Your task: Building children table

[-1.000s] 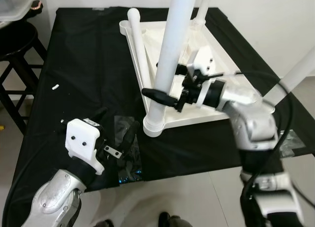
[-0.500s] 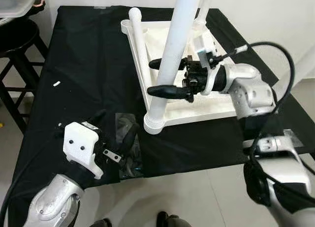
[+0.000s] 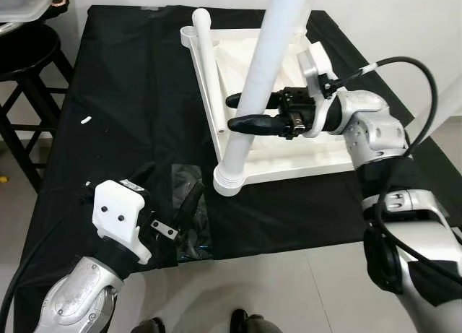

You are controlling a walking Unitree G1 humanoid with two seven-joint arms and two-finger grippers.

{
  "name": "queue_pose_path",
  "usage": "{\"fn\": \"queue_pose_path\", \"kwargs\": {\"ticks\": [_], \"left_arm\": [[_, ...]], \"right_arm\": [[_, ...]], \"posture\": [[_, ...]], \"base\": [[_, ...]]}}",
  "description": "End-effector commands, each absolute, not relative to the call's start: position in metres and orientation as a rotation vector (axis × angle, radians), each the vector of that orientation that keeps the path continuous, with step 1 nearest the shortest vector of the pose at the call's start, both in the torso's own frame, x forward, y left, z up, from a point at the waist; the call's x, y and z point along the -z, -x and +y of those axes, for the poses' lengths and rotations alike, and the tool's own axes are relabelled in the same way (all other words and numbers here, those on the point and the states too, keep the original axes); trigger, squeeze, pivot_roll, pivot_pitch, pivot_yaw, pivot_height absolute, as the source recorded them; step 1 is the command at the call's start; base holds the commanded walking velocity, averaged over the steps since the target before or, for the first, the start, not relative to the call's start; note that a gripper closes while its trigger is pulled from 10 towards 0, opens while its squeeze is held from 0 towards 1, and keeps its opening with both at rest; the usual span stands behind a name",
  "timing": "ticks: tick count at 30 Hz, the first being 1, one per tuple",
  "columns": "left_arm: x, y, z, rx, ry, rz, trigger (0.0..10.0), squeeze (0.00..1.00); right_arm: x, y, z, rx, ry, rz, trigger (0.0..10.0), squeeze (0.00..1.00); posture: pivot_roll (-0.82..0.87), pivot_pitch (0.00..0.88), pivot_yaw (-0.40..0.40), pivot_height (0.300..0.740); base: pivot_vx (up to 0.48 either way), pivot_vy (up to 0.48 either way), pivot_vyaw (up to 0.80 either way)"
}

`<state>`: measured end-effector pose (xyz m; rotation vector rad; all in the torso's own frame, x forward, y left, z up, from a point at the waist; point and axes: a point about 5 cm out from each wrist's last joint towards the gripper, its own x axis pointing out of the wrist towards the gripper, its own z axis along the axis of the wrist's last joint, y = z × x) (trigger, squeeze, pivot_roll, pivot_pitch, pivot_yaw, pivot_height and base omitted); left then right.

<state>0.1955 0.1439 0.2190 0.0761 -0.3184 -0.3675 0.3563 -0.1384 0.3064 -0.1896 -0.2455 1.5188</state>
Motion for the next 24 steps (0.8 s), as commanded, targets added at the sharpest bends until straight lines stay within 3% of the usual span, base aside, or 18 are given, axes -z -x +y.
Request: {"fn": "queue_pose_path", "kwargs": {"ticks": [1, 4, 5, 6, 7, 8, 9, 11, 12, 14, 18, 19, 20, 21, 22, 23, 24], "left_arm": [[-0.217, -0.194, 0.143, 0.369, -0.074, -0.307, 10.0, 0.0], [-0.217, -0.195, 0.143, 0.369, -0.074, -0.306, 10.0, 0.0], [-0.217, -0.195, 0.144, 0.368, -0.076, -0.306, 10.0, 0.0], [-0.217, -0.196, 0.145, 0.366, -0.078, -0.305, 10.0, 0.0], [-0.217, -0.196, 0.145, 0.366, -0.078, -0.305, 10.0, 0.0], [-0.217, -0.197, 0.146, 0.366, -0.08, -0.303, 10.0, 0.0], [-0.217, -0.197, 0.146, 0.366, -0.08, -0.303, 10.0, 0.0], [-0.217, -0.199, 0.148, 0.368, -0.083, -0.3, 10.0, 0.0], [-0.217, -0.199, 0.148, 0.368, -0.083, -0.3, 10.0, 0.0], [-0.215, -0.202, 0.149, 0.368, -0.087, -0.298, 10.0, 0.0], [-0.214, -0.204, 0.15, 0.366, -0.089, -0.297, 10.0, 0.0], [-0.214, -0.204, 0.15, 0.365, -0.089, -0.297, 10.0, 0.0], [-0.214, -0.204, 0.15, 0.365, -0.089, -0.297, 10.0, 0.0], [-0.214, -0.205, 0.15, 0.364, -0.089, -0.298, 10.0, 0.0], [-0.214, -0.205, 0.15, 0.364, -0.089, -0.298, 10.0, 0.0], [-0.214, -0.205, 0.151, 0.363, -0.09, -0.298, 10.0, 0.0], [-0.214, -0.205, 0.151, 0.363, -0.09, -0.298, 10.0, 0.0]], "right_arm": [[-0.304, -0.354, -0.155, -1.432, 0.219, -0.256, 0.0, 0.0], [-0.297, -0.352, -0.155, -1.368, 0.228, -0.252, 0.0, 0.0], [-0.286, -0.349, -0.149, -1.267, 0.211, -0.234, 0.0, 0.0], [-0.27, -0.356, -0.14, -0.92, 0.117, -0.227, 0.0, 0.0], [-0.27, -0.356, -0.14, -0.92, 0.117, -0.227, 0.0, 0.0], [-0.239, -0.347, -0.136, -0.58, 0.132, -0.148, 0.0, 0.0], [-0.239, -0.347, -0.136, -0.58, 0.132, -0.148, 0.0, 0.0], [-0.205, -0.316, -0.123, -0.328, 0.095, -0.063, 0.0, 0.0], [-0.205, -0.316, -0.123, -0.328, 0.095, -0.063, 0.0, 0.0], [-0.19, -0.299, -0.094, -0.389, 0.068, -0.03, 0.0, 0.0], [-0.191, -0.3, -0.083, -0.398, 0.043, -0.03, 0.0, 0.0], [-0.193, -0.303, -0.082, -0.395, 0.038, -0.033, 2.6, 0.0], [-0.193, -0.303, -0.082, -0.395, 0.038, -0.033, 2.6, 0.0], [-0.195, -0.303, -0.081, -0.383, 0.047, -0.03, 9.1, 0.0], [-0.195, -0.303, -0.081, -0.383, 0.047, -0.03, 9.1, 0.0], [-0.198, -0.303, -0.081, -0.377, 0.054, -0.031, 10.0, 0.0], [-0.201, -0.304, -0.084, -0.374, 0.05, -0.036, 10.0, 0.8]], "posture": [[0.05, 0.25, -0.118, 0.74], [0.05, 0.25, -0.119, 0.74], [0.05, 0.253, -0.117, 0.74], [0.05, 0.248, -0.108, 0.74], [0.05, 0.248, -0.108, 0.74], [0.04, 0.251, -0.099, 0.74], [0.04, 0.251, -0.099, 0.74], [0.05, 0.24, -0.099, 0.74], [0.05, 0.24, -0.099, 0.74], [0.04, 0.226, -0.082, 0.74], [0.05, 0.217, -0.083, 0.74], [0.05, 0.214, -0.081, 0.74], [0.05, 0.214, -0.081, 0.74], [0.05, 0.212, -0.083, 0.74], [0.05, 0.212, -0.083, 0.74], [0.05, 0.212, -0.083, 0.74], [0.05, 0.212, -0.083, 0.74]], "base": [[0.0, 0.0, 0.0], [0.0, 0.0, 0.0], [0.0, 0.0, 0.0], [0.0, 0.0, 0.0], [0.0, 0.0, 0.0], [0.0, 0.0, 0.0], [0.0, 0.0, 0.0], [0.0, 0.0, 0.0], [0.0, 0.0, 0.0], [0.0, 0.0, 0.0], [0.0, 0.0, 0.0], [0.0, 0.0, 0.0], [0.0, 0.0, 0.0], [0.0, 0.0, 0.0], [0.0, 0.0, 0.0], [0.0, 0.0, 0.0], [0.0, 0.0, 0.0]]}}
